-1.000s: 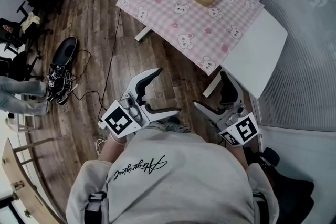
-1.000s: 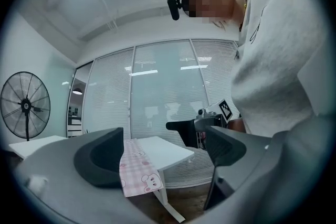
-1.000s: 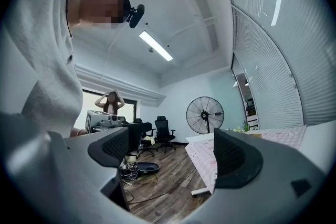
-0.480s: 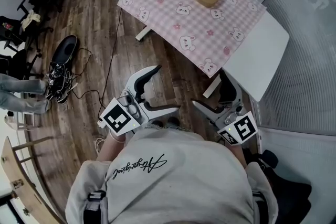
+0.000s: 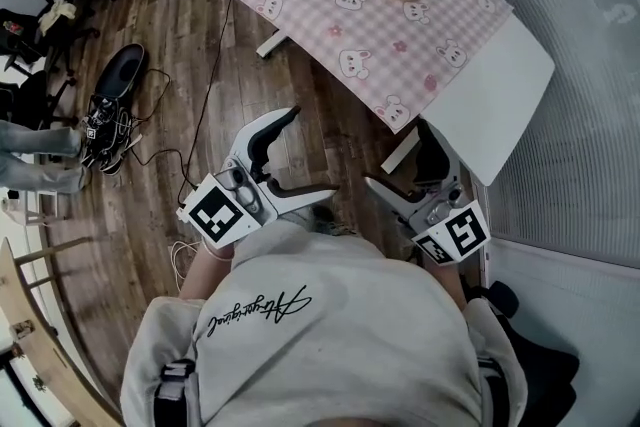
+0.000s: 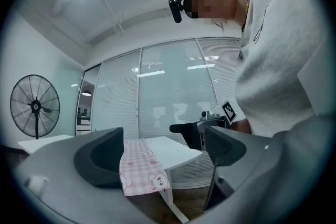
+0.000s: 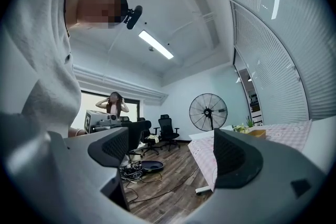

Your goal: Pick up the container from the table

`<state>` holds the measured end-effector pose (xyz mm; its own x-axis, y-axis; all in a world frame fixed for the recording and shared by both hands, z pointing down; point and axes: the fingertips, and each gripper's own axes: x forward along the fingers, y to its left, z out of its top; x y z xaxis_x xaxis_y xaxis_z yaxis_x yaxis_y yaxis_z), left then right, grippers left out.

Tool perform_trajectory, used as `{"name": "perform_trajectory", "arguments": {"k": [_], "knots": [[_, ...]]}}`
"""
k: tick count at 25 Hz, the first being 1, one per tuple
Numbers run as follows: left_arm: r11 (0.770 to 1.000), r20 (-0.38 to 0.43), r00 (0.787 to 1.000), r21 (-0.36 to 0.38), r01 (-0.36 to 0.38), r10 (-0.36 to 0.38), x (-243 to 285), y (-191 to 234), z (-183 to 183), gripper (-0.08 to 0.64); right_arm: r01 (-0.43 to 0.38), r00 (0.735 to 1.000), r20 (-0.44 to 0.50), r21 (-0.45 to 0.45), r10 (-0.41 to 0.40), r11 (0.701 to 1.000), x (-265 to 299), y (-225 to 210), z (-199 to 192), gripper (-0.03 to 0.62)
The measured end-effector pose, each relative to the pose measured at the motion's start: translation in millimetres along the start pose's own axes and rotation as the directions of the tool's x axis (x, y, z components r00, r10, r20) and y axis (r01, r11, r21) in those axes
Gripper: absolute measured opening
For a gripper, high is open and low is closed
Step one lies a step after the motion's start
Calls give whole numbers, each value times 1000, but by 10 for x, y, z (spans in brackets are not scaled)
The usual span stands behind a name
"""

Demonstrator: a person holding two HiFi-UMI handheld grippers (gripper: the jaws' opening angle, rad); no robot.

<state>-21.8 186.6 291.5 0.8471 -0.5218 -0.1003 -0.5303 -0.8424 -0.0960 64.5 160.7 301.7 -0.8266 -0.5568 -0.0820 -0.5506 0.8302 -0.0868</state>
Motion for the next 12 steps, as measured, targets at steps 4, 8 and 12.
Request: {"name": "perform_trajectory", "arguments": {"k": [4,8,12], "knots": [[998,-38,999,-61,-33,30,-98,-18,-161,466,-20,1000,-14,10,20,1000,44,13,-52,491],[997,-24,998,-48,-59,58,-68,133,-166,466,-26,999,-22,8,26,1000,106,-70,-112,491],[999,-9,999,-30,-40,40,33,283,-225,466,-9,1000,-17,3,9,1000,188,-201,-178,491]]}}
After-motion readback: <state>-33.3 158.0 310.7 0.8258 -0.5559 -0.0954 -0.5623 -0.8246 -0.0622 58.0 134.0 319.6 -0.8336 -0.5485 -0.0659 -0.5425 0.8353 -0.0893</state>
